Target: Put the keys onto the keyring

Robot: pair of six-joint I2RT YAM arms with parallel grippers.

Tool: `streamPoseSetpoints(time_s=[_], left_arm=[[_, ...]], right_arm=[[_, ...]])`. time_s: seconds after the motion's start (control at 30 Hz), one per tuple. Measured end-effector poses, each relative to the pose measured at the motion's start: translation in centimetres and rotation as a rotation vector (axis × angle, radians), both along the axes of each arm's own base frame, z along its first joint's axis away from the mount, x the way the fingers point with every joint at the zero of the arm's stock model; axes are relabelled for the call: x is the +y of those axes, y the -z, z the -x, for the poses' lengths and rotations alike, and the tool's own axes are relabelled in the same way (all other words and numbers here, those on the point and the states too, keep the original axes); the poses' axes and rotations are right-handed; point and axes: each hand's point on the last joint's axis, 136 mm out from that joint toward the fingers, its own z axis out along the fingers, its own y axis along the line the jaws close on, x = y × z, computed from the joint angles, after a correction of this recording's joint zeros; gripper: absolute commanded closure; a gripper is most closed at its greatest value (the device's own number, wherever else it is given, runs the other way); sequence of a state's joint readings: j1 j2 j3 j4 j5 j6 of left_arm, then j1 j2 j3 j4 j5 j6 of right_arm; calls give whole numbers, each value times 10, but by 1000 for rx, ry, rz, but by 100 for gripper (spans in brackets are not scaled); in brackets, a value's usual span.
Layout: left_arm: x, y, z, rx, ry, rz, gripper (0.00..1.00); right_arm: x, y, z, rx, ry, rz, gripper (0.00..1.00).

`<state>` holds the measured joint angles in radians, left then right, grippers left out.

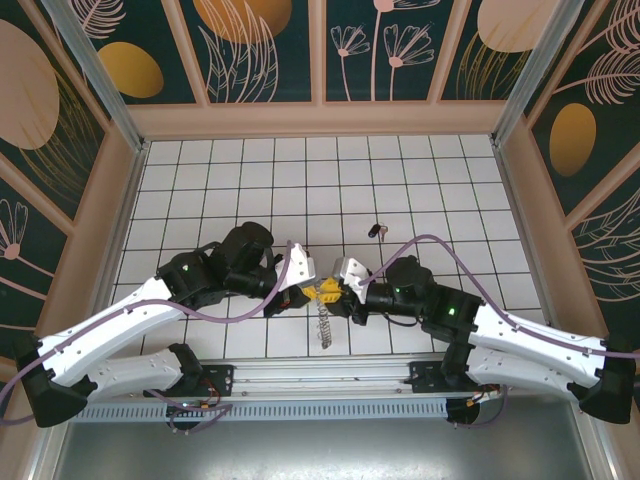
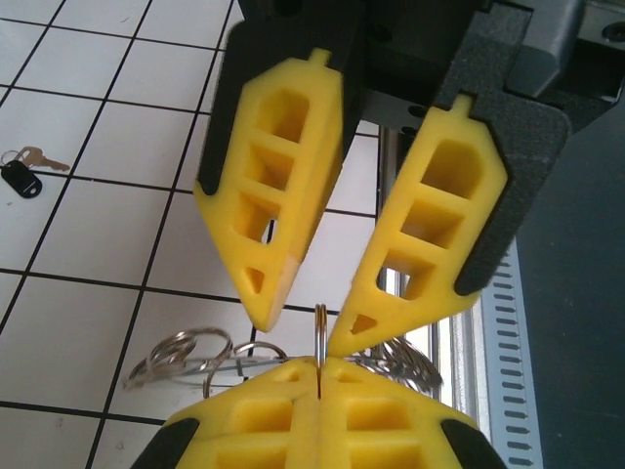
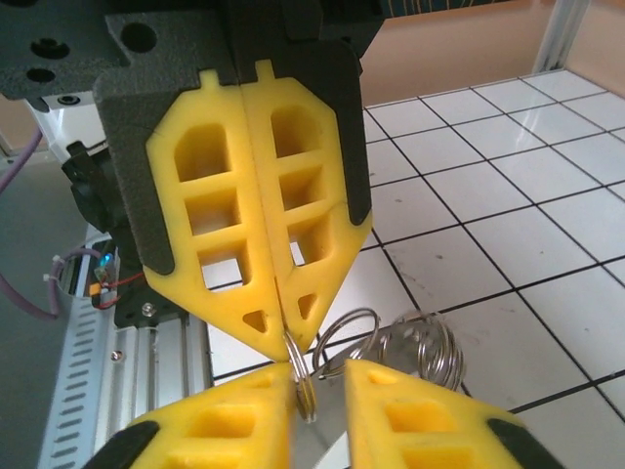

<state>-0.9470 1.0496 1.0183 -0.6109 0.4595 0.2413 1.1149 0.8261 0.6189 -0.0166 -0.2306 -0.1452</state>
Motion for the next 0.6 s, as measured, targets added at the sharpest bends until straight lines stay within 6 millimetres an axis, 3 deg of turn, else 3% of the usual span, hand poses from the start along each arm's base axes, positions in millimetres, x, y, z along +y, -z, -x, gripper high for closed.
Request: streamPoseSetpoints(time_s=[0.07, 0.27, 0.43, 0.6], left_arm=[[1, 0, -1, -6, -6, -5, 100], [1, -3, -2, -12, -8, 2, 100], [-1, -23, 3, -38, -1, 102, 79], [1, -22, 11, -20, -2, 178, 74]], right_arm=[[0, -1, 1, -1, -6, 1, 100], [-1, -4, 2, -9, -10, -4, 100], [-10, -26, 9, -47, -17, -89, 100], [-18, -41, 15, -78, -29, -177, 100]])
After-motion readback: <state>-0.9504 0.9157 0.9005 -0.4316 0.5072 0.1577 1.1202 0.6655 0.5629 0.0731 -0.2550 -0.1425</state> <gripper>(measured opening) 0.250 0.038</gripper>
